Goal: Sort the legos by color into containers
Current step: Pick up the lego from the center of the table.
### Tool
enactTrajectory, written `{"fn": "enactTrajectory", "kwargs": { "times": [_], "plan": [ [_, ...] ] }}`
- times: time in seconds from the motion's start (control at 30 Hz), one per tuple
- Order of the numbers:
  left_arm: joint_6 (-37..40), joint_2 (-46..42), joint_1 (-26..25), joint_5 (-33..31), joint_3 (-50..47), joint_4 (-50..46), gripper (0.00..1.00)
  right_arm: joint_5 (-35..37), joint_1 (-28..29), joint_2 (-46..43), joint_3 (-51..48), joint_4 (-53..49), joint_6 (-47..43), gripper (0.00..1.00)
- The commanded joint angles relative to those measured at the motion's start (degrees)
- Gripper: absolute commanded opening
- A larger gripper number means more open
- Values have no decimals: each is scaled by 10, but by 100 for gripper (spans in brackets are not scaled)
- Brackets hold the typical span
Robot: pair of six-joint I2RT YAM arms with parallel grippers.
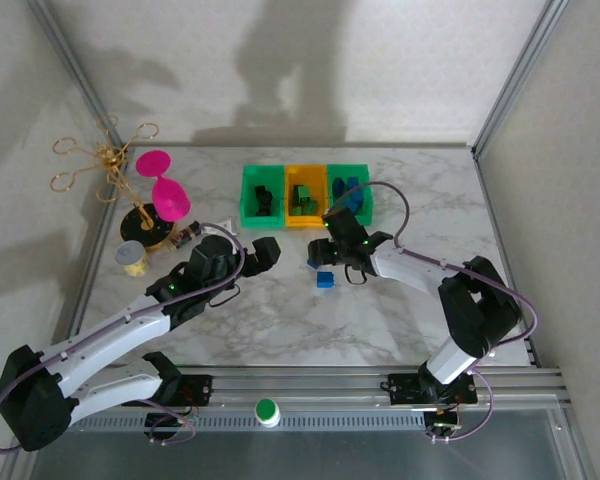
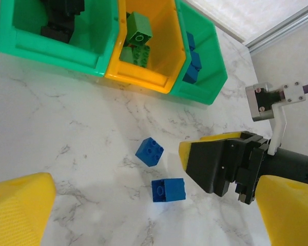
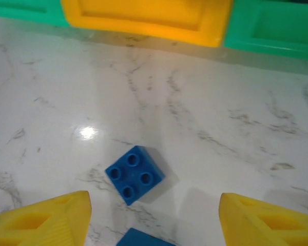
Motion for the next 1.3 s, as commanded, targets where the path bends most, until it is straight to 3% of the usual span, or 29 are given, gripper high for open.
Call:
{"fn": "enactTrajectory", "kwargs": {
  "times": [0.0,0.37,0.6,0.8,1.27],
  "plan": [
    [-10,-18,-2,-17,-11,-13,100,-19,19,35,22,13,-48,67],
    [-9,-31,-1,-28,-18,-24,100,35,18,119,90,-42,-115,57],
    [-8,-25,0,-28,-15,-20,100,-6,16,143,108,-53,-141,53],
    [-8,-23,0,-28,-14,-20,100,-10,13,153,111,-56,-149,50],
    [-8,-24,0,-28,-13,-17,100,8,0,138,129,-83,-146,32]
  ]
}}
